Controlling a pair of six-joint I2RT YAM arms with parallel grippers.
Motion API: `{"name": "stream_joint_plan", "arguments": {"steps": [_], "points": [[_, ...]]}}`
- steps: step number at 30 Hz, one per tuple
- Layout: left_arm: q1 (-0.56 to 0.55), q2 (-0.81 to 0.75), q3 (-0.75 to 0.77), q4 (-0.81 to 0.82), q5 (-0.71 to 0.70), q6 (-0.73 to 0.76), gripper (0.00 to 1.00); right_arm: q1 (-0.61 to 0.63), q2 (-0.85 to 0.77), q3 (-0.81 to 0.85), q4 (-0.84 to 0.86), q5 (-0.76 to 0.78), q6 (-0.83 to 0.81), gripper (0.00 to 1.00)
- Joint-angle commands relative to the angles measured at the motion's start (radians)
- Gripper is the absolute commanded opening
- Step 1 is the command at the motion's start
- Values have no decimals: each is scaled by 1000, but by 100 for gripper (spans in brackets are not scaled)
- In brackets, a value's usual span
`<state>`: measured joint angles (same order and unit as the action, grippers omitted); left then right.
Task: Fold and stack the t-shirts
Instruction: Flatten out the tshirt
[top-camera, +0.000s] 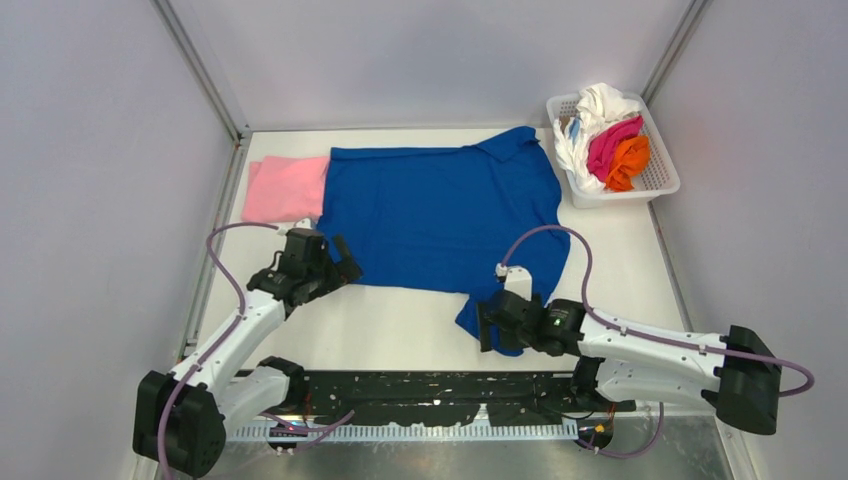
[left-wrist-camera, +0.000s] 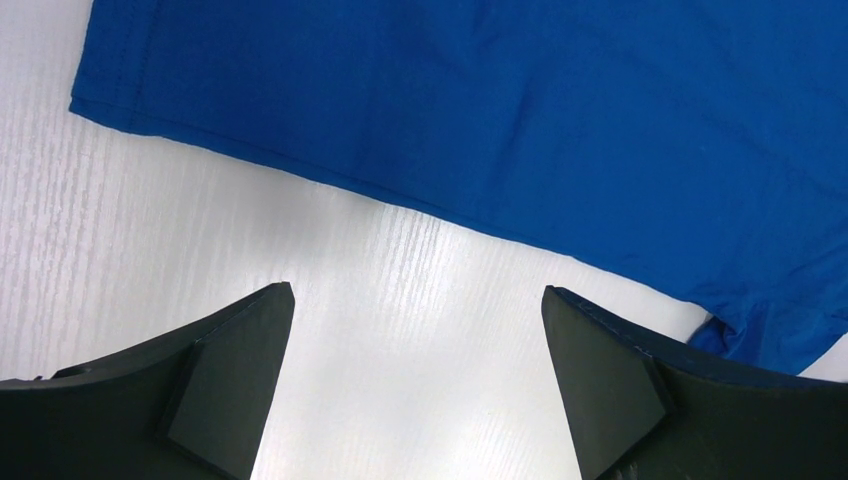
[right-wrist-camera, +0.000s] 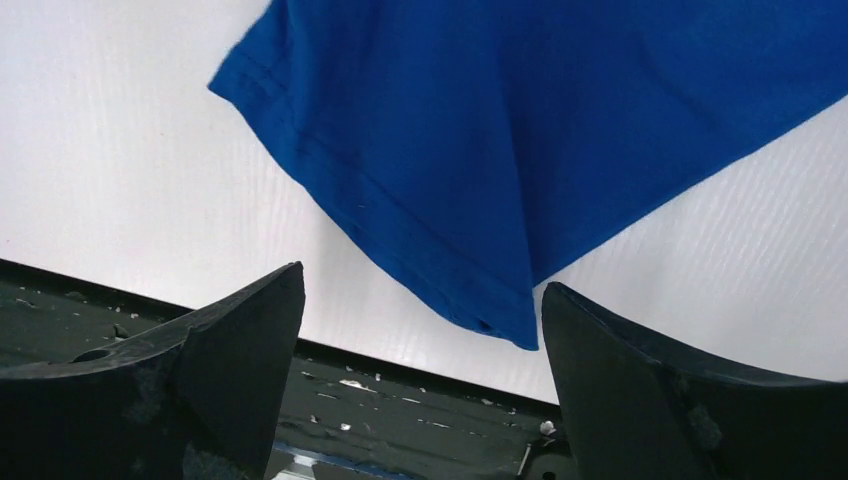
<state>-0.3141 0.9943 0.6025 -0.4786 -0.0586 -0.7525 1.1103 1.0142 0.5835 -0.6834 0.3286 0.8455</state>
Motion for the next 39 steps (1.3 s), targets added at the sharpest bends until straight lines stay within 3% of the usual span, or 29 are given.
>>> {"name": "stream_joint_plan", "arguments": {"steps": [1, 3, 11, 28, 33, 39], "points": [[1, 20, -8, 53, 31, -8, 100, -34, -93, -52, 112, -49, -13, 95], [1, 28, -3, 52, 38, -8, 100, -37, -82, -46, 200, -95, -50, 95], [1, 35, -8, 57, 42, -8, 100, -38, 123, 40, 257, -76, -151, 95], [1, 36, 4, 43, 32, 2, 100, 51, 473, 170, 395, -295, -110, 96], [1, 19, 2, 32, 18, 6, 100, 54, 487, 241, 367, -297, -116, 96], [1, 15, 1, 39, 29, 2, 100, 86, 328, 206, 402, -418, -243, 97]]}}
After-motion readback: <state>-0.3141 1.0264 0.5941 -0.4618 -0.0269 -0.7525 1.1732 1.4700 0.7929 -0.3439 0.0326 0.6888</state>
